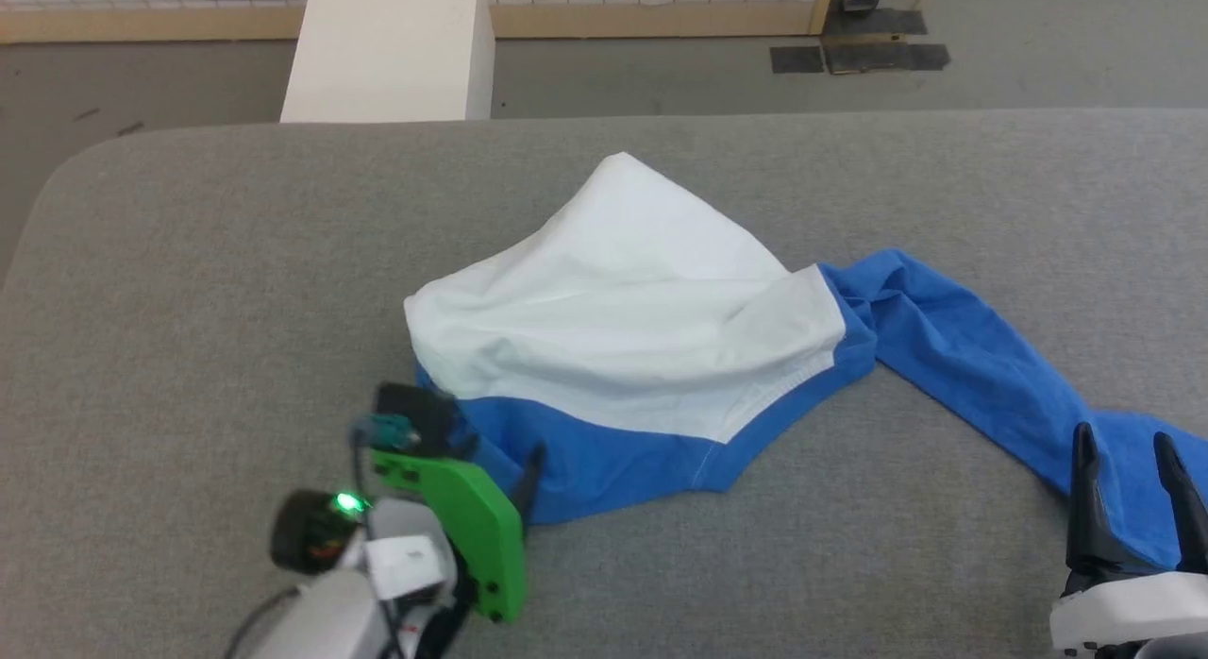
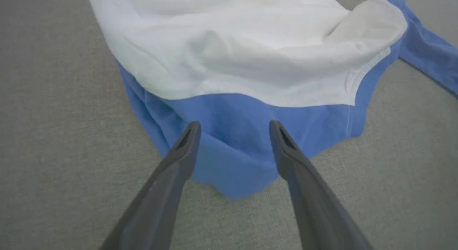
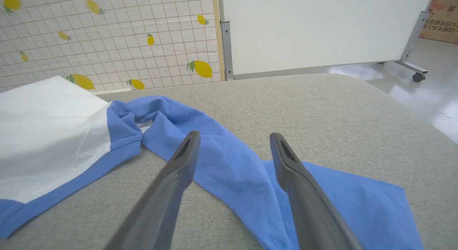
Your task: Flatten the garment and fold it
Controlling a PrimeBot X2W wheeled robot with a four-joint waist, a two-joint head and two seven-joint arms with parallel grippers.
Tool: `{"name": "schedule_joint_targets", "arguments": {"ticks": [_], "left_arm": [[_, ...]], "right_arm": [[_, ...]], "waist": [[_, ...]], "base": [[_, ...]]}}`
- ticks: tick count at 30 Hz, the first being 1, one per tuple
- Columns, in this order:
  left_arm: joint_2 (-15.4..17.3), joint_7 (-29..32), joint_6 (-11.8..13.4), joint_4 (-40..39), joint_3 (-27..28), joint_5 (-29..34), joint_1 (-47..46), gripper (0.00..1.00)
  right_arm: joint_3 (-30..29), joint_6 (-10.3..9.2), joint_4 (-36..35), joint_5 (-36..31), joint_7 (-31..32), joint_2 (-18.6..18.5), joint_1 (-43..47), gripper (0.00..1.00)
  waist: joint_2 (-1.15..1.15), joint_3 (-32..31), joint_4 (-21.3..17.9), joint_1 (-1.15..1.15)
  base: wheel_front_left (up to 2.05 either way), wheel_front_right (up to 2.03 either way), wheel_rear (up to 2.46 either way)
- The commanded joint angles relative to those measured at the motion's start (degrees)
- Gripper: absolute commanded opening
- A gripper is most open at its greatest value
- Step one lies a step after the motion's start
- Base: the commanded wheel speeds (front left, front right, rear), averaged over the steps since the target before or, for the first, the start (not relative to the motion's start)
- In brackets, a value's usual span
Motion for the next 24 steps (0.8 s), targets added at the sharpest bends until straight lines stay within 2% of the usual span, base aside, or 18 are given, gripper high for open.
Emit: {"name": "schedule_joint_targets", "arguments": {"ticks": [1, 9, 11, 12, 19, 24], "left_arm": [[-1.1, 0.8, -0.5, 2.2, -0.7, -1.2, 0.5, 1.0], [-4.6, 3.8, -1.6, 17.7, -3.7, -1.8, -4.0, 1.0], [-5.4, 3.3, -2.0, 20.5, -3.7, -1.9, -5.1, 0.13], [-5.7, 2.9, -2.3, 21.7, -3.8, -2.0, -5.5, 0.0], [-5.9, 0.6, -4.5, 23.9, -2.9, -4.0, -5.1, 0.0], [-4.7, -1.4, -4.2, 18.1, -1.4, -5.3, -2.2, 0.0]], "right_arm": [[-0.1, -0.09, -0.6, -0.3, 0.2, 0.0, 0.3, 1.0], [0.6, -0.09, -3.2, -2.0, 1.5, 0.0, -0.7, 1.0], [0.9, -0.09, -4.5, -3.1, 1.1, 0.0, -0.8, 1.0], [1.0, -0.09, -5.2, -3.7, 1.0, 0.0, -0.7, 1.0], [2.3, -0.09, -8.4, -5.0, 0.7, 0.0, -0.3, 1.0], [2.6, -0.09, -9.9, -5.0, 1.3, 0.0, 0.4, 1.0]], "waist": [[0.0, 1.0, 1.1, 0.0], [0.0, 2.3, 1.7, 0.0], [0.0, 2.3, 1.6, 0.0], [0.0, 2.2, 1.5, 0.0], [0.0, 0.6, 1.5, 0.0], [0.0, -0.6, 1.6, 0.0]], "base": [[0.0, 0.0, 0.0], [0.0, 0.0, 0.0], [0.0, 0.0, 0.0], [0.0, 0.0, 0.0], [0.0, 0.0, 0.0], [0.0, 0.0, 0.0]]}}
